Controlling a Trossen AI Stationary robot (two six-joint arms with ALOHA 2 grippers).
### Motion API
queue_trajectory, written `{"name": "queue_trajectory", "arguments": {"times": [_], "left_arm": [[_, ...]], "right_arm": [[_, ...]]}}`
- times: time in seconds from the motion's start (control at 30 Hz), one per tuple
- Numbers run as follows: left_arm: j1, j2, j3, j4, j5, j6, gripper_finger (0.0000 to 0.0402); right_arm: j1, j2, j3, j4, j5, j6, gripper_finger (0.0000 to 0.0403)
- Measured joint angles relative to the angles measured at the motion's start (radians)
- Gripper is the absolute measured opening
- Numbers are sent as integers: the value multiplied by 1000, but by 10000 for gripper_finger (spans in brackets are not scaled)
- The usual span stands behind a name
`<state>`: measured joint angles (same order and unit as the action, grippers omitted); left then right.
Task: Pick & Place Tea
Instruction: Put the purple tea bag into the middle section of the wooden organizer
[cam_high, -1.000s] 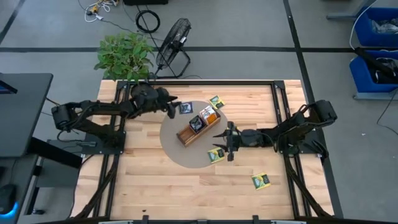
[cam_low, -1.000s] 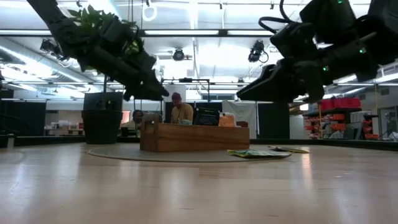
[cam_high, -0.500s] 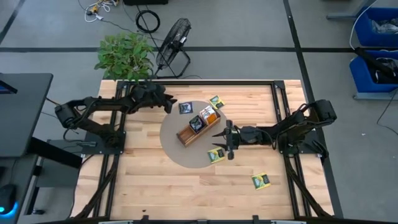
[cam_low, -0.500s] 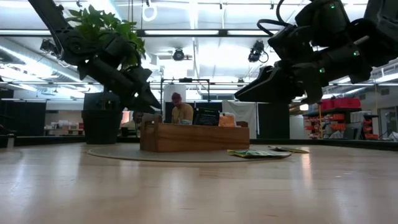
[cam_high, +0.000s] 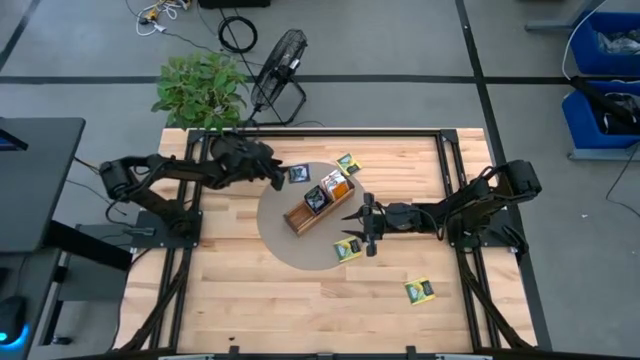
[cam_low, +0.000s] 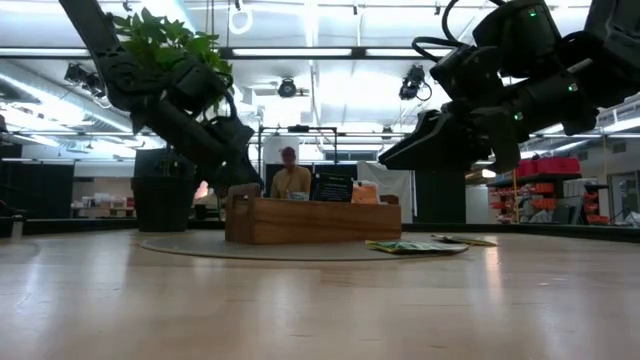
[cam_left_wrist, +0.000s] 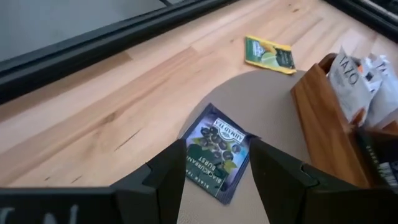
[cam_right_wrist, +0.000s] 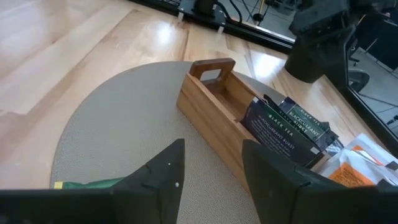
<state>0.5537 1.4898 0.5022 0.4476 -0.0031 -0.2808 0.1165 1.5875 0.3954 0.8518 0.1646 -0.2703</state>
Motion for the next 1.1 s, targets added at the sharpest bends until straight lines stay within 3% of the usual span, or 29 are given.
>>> {"name": "queue_trajectory", "arguments": {"times": [0.2, 0.5, 1.1], "left_arm": [[15, 89, 9, 99, 3, -12, 181], [39, 210, 125, 45, 37, -23, 181], [104, 216, 140, -87, 94, -23, 181]], "right_arm": [[0, 0, 0, -1, 0, 0, 168], [0, 0, 0, -2, 0, 1, 168], [1, 0, 1, -24, 0, 8, 168]]}}
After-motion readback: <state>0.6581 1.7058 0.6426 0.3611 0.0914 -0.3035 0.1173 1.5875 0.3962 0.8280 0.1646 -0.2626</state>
